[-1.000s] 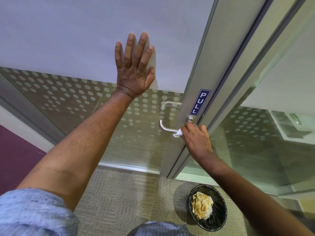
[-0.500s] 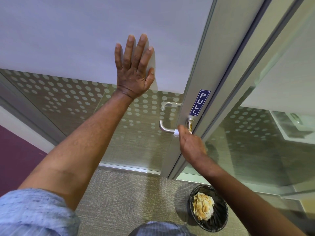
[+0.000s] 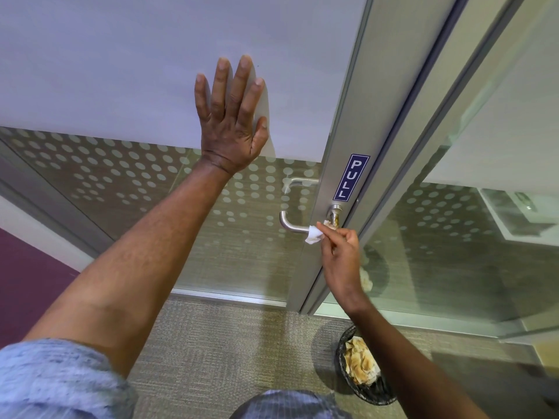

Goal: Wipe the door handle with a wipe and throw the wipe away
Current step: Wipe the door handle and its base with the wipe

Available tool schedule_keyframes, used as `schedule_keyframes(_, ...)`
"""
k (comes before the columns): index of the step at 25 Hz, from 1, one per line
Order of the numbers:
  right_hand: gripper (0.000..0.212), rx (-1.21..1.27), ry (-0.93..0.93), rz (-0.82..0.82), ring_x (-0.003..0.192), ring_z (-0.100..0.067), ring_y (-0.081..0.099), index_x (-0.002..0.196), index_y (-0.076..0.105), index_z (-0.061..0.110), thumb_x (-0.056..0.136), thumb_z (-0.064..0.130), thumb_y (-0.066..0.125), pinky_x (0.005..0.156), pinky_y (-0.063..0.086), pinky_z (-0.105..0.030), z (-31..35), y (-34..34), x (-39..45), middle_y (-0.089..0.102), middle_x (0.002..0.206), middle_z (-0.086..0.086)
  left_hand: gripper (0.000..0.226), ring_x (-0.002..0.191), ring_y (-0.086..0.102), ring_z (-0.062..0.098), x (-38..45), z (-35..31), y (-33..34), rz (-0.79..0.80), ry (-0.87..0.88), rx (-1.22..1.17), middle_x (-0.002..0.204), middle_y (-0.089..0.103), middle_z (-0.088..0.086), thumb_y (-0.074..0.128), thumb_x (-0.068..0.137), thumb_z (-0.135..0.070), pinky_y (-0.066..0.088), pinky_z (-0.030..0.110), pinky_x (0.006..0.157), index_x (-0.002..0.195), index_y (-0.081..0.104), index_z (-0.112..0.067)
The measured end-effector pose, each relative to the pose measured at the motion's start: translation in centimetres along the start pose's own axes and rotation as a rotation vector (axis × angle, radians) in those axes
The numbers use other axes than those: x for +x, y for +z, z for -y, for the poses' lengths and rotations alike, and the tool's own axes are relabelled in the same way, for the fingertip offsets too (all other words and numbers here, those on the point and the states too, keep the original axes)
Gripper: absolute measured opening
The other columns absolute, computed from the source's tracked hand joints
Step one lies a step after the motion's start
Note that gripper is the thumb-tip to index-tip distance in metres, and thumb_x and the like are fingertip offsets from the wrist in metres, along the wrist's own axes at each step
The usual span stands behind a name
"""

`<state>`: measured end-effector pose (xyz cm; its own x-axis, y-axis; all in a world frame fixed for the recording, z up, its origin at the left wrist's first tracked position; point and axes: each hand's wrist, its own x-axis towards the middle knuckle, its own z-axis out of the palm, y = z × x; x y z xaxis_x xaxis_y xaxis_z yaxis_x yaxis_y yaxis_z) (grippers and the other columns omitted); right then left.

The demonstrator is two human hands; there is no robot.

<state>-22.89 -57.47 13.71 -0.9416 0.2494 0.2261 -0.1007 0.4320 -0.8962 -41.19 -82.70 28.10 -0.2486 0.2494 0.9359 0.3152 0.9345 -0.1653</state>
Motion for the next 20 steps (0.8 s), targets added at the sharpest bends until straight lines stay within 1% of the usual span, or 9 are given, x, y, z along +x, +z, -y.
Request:
schedule_keyframes(1, 0.028, 0.169, 0.109, -0.050, 0.102, -0.001, 0.059, 0.121, 0.073, 0.027, 0.098, 0.015, 0.063, 0.098, 0.052, -0.018, 0.4, 0.6, -0.3, 0.050, 0.110, 0.006, 0.064, 0.164, -0.009, 0.025, 0.0, 0.0, 0.0, -0.002, 0.000, -0.001, 0.166, 0.020, 0.014, 0.038, 0.106, -0.041, -0.007, 0.054, 0.130, 0.163, 0.017, -0.019)
schedule_keyframes(3, 0.016, 0.515, 0.340, -0.165, 0.108, -0.015, 0.067, 0.109, 0.074, 0.017, 0.096, 0.010, 0.067, 0.095, 0.059, -0.033, 1.6, 1.5, -0.5, 0.057, 0.116, 0.000, 0.065, 0.164, 0.001, 0.032, 0.0, -0.1, 0.1, -0.007, 0.016, -0.009, 0.166, 0.022, 0.015, 0.037, 0.107, -0.041, -0.007, 0.054, 0.130, 0.165, 0.013, -0.021)
schedule_keyframes(5, 0.018, 0.829, 0.590, -0.277, 0.103, -0.025, 0.069, 0.099, 0.058, 0.012, 0.092, -0.001, 0.068, 0.088, 0.062, -0.036, 2.9, 1.5, 0.3, 0.060, 0.116, -0.011, 0.064, 0.160, 0.010, 0.037, 0.1, -0.2, 0.1, -0.008, 0.030, -0.010, 0.165, 0.022, 0.016, 0.036, 0.107, -0.041, -0.008, 0.053, 0.130, 0.164, 0.015, -0.020)
schedule_keyframes(7, 0.023, 1.079, 0.841, -0.273, 0.097, -0.026, 0.070, 0.107, 0.055, 0.008, 0.092, -0.007, 0.065, 0.091, 0.058, -0.036, 3.6, 0.9, 1.6, 0.065, 0.119, -0.019, 0.063, 0.158, 0.015, 0.042, 0.2, -0.2, 0.1, -0.008, 0.029, -0.010, 0.165, 0.022, 0.016, 0.036, 0.107, -0.041, -0.008, 0.053, 0.130, 0.162, 0.017, -0.019)
schedule_keyframes(9, 0.028, 1.241, 1.026, -0.190, 0.100, -0.024, 0.069, 0.123, 0.059, 0.000, 0.095, -0.004, 0.062, 0.102, 0.051, -0.039, 4.3, 0.4, 2.4, 0.070, 0.112, -0.018, 0.062, 0.163, 0.001, 0.033, 0.2, -0.1, 0.1, -0.006, 0.012, -0.011, 0.165, 0.021, 0.015, 0.036, 0.107, -0.041, -0.008, 0.053, 0.130, 0.161, 0.018, -0.019)
schedule_keyframes(11, 0.015, 1.249, 1.112, -0.103, 0.120, -0.025, 0.063, 0.113, 0.064, 0.004, 0.098, 0.006, 0.061, 0.114, 0.041, -0.048, 4.6, 0.5, 2.7, 0.069, 0.108, -0.012, 0.061, 0.163, -0.012, 0.023, 0.1, -0.1, -0.1, -0.006, -0.001, -0.011, 0.166, 0.020, 0.015, 0.037, 0.106, -0.040, -0.008, 0.053, 0.130, 0.160, 0.020, -0.018)
schedule_keyframes(14, 0.012, 1.162, 1.138, -0.008, 0.134, -0.025, 0.054, 0.103, 0.062, 0.016, 0.104, 0.023, 0.053, 0.121, 0.019, -0.062, 5.4, 0.9, 3.0, 0.067, 0.127, -0.005, 0.060, 0.163, -0.015, 0.021, 0.3, -0.2, -0.3, -0.008, -0.006, -0.018, 0.165, 0.021, 0.016, 0.038, 0.106, -0.039, -0.008, 0.052, 0.130, 0.160, 0.021, -0.017)
schedule_keyframes(18, 0.022, 1.044, 1.070, -0.022, 0.130, -0.020, 0.058, 0.104, 0.062, 0.021, 0.109, 0.025, 0.040, 0.120, 0.022, -0.045, 5.7, 1.9, 3.6, 0.067, 0.123, -0.009, 0.061, 0.164, -0.011, 0.024, 0.1, 0.0, -0.4, -0.007, 0.010, -0.021, 0.176, 0.003, 0.004, 0.038, 0.106, -0.039, -0.008, 0.053, 0.130, 0.160, 0.021, -0.018)
schedule_keyframes(20, 0.027, 0.964, 1.061, -0.075, 0.104, -0.018, 0.064, 0.095, 0.062, 0.022, 0.106, 0.015, 0.039, 0.104, 0.038, -0.034, 5.8, 2.6, 4.2, 0.067, 0.109, -0.006, 0.061, 0.164, -0.006, 0.028, 0.0, 0.1, -0.4, -0.007, 0.014, -0.017, 0.175, 0.006, 0.006, 0.039, 0.106, -0.039, -0.008, 0.053, 0.130, 0.160, 0.021, -0.018)
